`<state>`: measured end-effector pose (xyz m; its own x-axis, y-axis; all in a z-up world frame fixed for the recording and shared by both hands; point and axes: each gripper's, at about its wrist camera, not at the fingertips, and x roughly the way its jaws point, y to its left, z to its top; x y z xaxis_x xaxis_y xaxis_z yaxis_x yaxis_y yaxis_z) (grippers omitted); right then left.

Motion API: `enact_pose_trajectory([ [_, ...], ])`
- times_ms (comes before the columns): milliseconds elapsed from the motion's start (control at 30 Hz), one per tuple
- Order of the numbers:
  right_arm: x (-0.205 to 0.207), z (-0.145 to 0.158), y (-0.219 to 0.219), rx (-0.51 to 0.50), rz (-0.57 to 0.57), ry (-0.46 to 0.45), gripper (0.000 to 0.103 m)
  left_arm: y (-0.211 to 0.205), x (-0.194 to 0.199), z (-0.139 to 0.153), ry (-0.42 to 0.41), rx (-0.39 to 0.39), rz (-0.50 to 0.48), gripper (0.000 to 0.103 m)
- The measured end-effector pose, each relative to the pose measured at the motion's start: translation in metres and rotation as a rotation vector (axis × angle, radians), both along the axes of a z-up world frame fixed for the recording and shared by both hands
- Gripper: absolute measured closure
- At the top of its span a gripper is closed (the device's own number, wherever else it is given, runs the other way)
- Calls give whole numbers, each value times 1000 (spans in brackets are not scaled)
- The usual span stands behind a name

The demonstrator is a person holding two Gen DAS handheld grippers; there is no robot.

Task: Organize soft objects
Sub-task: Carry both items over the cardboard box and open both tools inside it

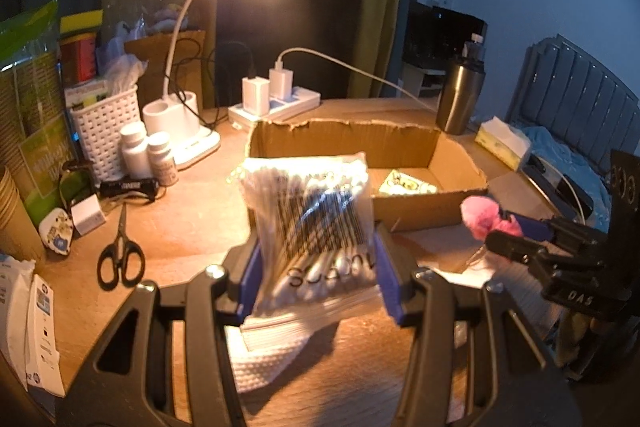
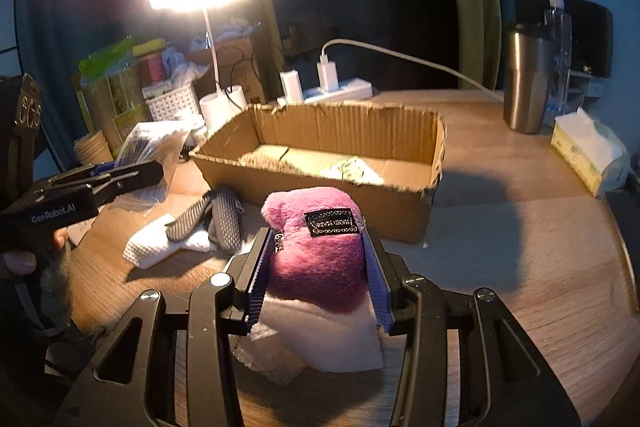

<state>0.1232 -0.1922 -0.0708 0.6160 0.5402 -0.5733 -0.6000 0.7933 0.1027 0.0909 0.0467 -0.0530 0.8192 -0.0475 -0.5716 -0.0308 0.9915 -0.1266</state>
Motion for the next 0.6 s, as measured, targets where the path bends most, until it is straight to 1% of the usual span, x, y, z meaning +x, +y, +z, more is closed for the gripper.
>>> enact_pose_trajectory([
  [367,6,24,-5,14,-31,-92,57,4,3,14,-55,16,-3,52],
  [600,15,29,-8,17,-48,-116,57,5,9,20,-76,27,-8,52],
])
